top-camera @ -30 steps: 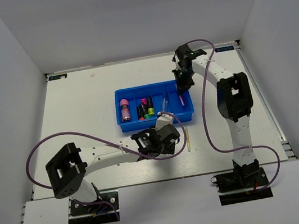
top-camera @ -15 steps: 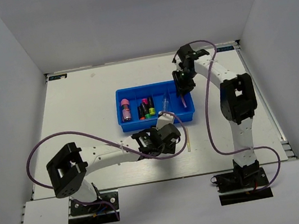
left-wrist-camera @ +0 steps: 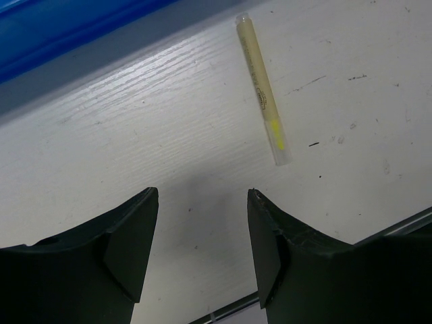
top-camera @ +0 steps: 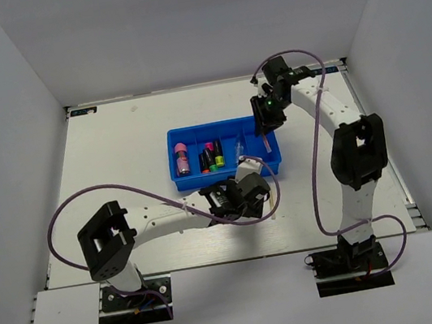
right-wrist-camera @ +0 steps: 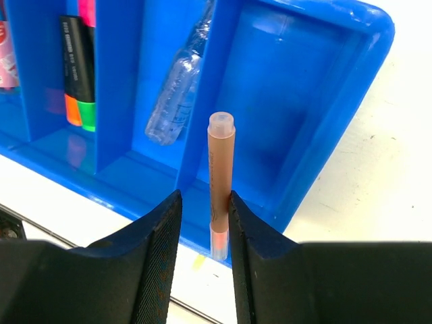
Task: Sort the stationery into containers
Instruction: Place the pen in the storage box, then pick up the pen from the center of the board.
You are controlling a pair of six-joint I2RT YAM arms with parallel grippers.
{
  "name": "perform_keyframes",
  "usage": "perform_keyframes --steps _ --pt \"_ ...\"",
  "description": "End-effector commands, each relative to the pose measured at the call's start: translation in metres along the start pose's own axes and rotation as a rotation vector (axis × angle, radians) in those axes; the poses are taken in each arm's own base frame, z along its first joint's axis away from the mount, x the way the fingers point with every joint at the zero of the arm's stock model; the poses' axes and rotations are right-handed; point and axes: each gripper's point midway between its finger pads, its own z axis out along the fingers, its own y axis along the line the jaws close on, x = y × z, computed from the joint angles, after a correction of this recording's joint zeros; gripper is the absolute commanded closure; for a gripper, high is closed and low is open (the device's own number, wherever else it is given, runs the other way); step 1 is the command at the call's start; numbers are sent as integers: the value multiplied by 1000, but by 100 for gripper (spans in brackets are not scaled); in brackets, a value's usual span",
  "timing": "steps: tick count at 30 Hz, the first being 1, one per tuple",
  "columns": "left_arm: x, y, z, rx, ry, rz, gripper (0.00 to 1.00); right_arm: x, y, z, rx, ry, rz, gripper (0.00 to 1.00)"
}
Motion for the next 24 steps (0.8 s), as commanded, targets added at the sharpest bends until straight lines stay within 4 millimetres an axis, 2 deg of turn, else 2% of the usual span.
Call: perform_keyframes --steps 1,4,6,7,8,10,11,12,15,20,22,23,24 --pt "-14 -13 -10 38 -30 -5 34 3 -6 12 -1 27 3 62" --pt "-13 -11 -12 32 -33 -7 34 2 -10 21 14 42 3 57" --pt "-13 -8 -13 27 -37 -10 34 3 -14 24 21 48 1 57" --pt "-12 -6 -14 23 -36 -12 34 4 -13 25 22 51 -4 60" --pt "-12 -6 -13 21 -38 -12 34 4 -15 26 24 50 -1 69" --pt "-12 -5 -13 19 -40 -12 34 4 -15 25 27 50 -6 77" --pt "-11 -5 -13 20 -39 -10 34 4 -15 25 28 47 -7 87" --pt "-10 -5 -13 20 -33 -6 34 5 -15 26 28 49 -11 87" --pt "-12 -7 -13 24 -38 -10 34 6 -15 24 27 50 -7 75" --pt "-9 -3 -14 22 -41 -16 34 3 -16 25 29 41 -7 42" --pt "-7 -1 -15 20 -40 -14 34 3 -15 25 28 41 -7 39" --pt "-7 -1 -15 18 -41 -15 34 4 -14 25 28 43 -9 48" --pt "-7 0 -15 18 -39 -15 34 3 -14 24 29 37 -8 66"
